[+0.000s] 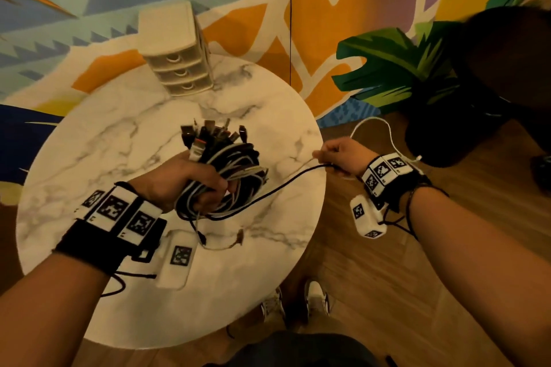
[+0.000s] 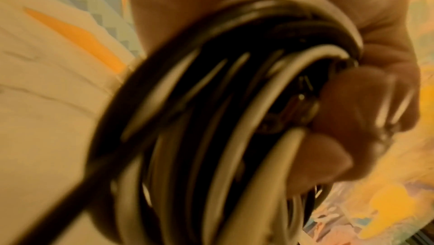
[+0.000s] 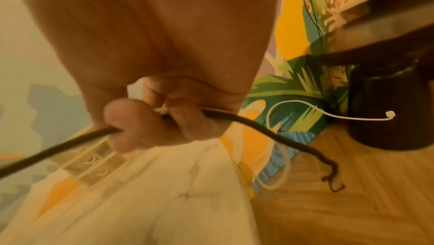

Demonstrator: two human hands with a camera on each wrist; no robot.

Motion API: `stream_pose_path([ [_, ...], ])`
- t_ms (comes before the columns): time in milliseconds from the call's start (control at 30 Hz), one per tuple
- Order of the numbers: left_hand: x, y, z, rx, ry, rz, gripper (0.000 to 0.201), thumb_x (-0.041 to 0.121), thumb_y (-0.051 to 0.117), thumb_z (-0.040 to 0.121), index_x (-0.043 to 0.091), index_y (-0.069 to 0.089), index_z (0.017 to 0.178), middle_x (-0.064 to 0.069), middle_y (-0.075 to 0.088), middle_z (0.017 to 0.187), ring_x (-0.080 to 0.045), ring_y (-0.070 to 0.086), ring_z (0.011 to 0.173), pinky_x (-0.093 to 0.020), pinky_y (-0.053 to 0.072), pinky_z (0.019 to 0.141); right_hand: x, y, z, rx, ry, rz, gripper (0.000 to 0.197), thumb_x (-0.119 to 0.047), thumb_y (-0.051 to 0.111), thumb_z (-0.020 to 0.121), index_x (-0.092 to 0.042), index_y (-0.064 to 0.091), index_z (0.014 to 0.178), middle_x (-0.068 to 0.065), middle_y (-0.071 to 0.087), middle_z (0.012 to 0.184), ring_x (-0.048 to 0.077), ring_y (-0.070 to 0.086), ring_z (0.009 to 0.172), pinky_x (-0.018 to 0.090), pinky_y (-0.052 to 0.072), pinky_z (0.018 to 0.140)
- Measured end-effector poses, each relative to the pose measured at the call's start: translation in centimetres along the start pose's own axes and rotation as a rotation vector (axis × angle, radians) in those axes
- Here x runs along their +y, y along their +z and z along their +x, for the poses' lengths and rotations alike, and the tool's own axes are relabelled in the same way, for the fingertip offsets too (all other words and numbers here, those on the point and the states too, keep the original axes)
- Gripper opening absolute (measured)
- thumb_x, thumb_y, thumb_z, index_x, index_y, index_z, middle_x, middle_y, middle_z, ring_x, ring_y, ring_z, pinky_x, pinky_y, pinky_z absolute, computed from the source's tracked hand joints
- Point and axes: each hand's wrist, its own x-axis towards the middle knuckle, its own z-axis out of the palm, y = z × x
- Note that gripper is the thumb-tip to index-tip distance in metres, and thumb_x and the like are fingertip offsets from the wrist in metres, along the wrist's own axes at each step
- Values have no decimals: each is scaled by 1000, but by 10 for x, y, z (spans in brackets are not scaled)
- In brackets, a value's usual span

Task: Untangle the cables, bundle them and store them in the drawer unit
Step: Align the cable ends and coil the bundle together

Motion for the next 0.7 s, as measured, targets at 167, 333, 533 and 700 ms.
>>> stream_pose_path([
  [167,5,14,4,-116,22,-76,43,26,84,46,-1,64,72,-8,39,40,-16,34,34,-21,31,42,13,40,17,-49,62,-143,29,-26,55,92,-15,52,66,3,57,64,18,48,55,23,37,50],
  [333,4,13,10,-31,119,-176,42,30,82,45,3,63,70,-5,37,42,-16,33,35,-21,31,42,15,72,-6,-85,-152,-498,19,-28,61,88,-11,66,95,5,64,100,22,59,94,23,40,74],
  [533,0,18,21,61,176,-198,40,33,82,42,6,65,68,-2,39,41,-15,34,35,-21,30,43,-47,111,-50,-320,-244,220,29,-19,54,81,-5,67,103,15,68,107,26,64,103,33,49,95],
  [700,5,16,21,88,239,-194,41,33,80,45,6,63,71,-3,38,42,-16,34,37,-23,31,45,-45,121,-61,-450,-255,274,15,-25,54,82,-19,64,74,4,60,73,20,53,72,41,46,77],
])
